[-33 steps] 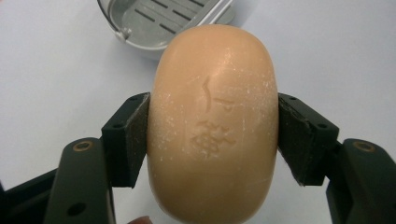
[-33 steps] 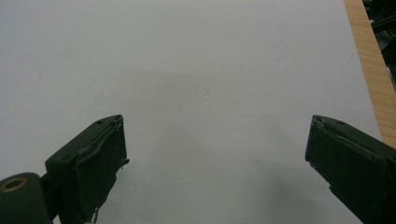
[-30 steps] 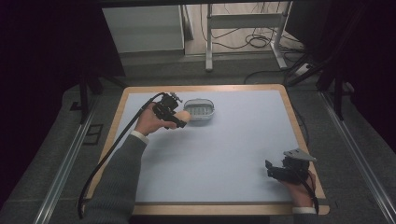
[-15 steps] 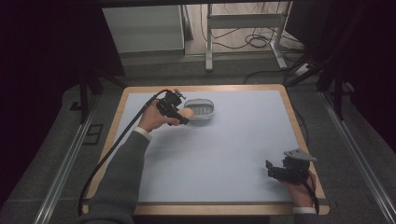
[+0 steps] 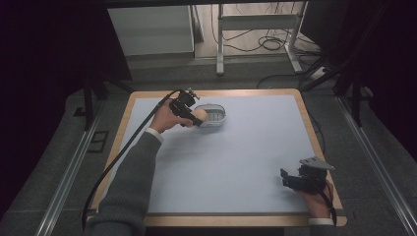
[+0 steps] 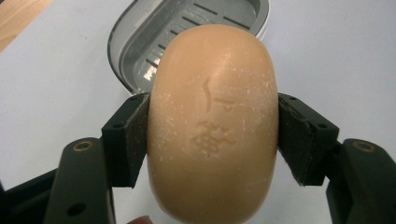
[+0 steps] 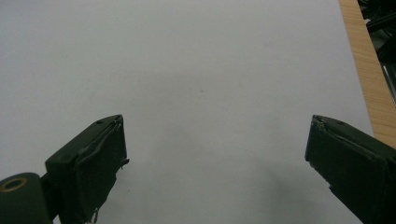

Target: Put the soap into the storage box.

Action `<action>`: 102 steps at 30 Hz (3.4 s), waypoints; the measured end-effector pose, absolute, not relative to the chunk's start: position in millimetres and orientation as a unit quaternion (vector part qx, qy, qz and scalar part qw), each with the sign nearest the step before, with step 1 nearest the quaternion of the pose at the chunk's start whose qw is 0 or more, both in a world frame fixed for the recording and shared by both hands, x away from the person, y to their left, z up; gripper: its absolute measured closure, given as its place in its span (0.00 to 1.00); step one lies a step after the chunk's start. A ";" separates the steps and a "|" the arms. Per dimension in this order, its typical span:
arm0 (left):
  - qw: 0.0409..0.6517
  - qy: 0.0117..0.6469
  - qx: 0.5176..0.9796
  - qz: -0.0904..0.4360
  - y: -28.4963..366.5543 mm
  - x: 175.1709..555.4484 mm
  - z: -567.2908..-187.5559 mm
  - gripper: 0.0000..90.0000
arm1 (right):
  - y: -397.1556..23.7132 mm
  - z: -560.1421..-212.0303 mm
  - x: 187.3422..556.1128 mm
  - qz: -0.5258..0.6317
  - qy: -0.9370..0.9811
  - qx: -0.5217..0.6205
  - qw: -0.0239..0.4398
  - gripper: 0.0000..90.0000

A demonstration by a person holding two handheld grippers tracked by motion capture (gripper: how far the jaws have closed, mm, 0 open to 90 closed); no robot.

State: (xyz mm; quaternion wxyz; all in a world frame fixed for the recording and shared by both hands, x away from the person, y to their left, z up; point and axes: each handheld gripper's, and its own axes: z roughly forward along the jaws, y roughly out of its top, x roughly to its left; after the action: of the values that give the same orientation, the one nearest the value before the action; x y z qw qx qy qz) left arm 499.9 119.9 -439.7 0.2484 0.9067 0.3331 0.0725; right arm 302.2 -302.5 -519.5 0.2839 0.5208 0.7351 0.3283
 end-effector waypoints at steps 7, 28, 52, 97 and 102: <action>0.252 0.333 0.906 0.070 115.9 507.9 -438.1 0.36 | -302.5 -521.0 302.8 0.326 0.736 0.521 0.284 0.06; 0.249 0.316 0.913 0.064 95.3 533.7 -447.8 0.36 | -303.3 -522.0 303.1 0.324 0.738 0.520 0.283 0.06; 0.274 0.312 0.908 0.059 84.1 543.3 -449.5 0.33 | -306.5 -522.3 302.5 0.323 0.735 0.525 0.284 0.06; 0.337 0.350 0.867 0.108 166.2 401.1 -455.1 0.27 | -301.1 -522.6 302.9 0.322 0.740 0.518 0.283 0.06; 0.341 0.365 0.859 0.115 180.5 379.7 -466.1 0.26 | -301.5 -522.4 302.8 0.323 0.740 0.518 0.284 0.06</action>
State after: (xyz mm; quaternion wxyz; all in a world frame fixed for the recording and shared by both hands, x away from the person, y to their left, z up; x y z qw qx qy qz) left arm 379.7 180.5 -466.1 0.3410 0.8587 0.3647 0.1153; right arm 302.8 -301.5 -522.4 0.2837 0.5179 0.7397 0.3227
